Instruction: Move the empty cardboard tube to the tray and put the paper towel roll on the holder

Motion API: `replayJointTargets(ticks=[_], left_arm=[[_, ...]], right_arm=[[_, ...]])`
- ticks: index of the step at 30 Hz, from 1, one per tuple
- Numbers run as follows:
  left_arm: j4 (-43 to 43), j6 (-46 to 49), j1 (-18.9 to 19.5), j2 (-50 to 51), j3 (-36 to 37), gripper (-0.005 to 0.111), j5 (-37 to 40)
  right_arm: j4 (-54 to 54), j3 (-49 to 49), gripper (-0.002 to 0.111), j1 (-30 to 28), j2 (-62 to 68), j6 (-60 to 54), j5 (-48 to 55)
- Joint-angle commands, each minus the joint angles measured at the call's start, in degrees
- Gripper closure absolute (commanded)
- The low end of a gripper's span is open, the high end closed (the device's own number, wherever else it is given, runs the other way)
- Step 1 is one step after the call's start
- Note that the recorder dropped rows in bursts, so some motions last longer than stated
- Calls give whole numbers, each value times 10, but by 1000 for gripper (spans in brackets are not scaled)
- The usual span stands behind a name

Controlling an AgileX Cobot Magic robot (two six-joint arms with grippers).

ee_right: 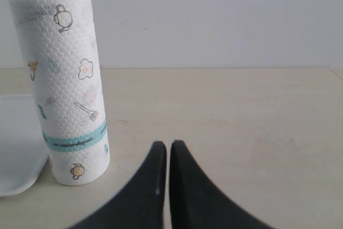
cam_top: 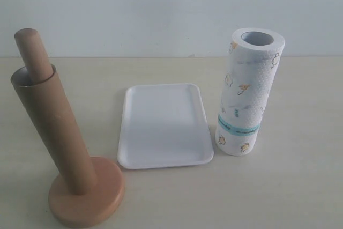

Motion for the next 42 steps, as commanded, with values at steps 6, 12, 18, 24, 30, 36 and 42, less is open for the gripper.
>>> replayJointTargets(ticks=[6, 12, 18, 24, 30, 36, 42], left_arm=[[-303, 208, -6, -1, 2, 25, 11], [-503, 381, -33, 34, -11, 25, 85], [-535, 410, -107, 143, -97, 25, 207], [-647, 558, -166, 202, -103, 25, 237], [-649, 588, -214, 203, -76, 25, 221], [-647, 610, -220, 203, -17, 25, 148], [-635, 621, -220, 203, 2, 25, 104]], right_arm=[[-3, 0, 106, -2, -3, 0, -5], [-3, 0, 106, -2, -3, 0, -5], [-3, 0, 106, -2, -3, 0, -5], [-3, 0, 106, -2, -3, 0, -5], [-3, 0, 106, -2, -3, 0, -5], [-3, 0, 106, -2, -3, 0, -5], [-3, 0, 106, -2, -3, 0, -5]])
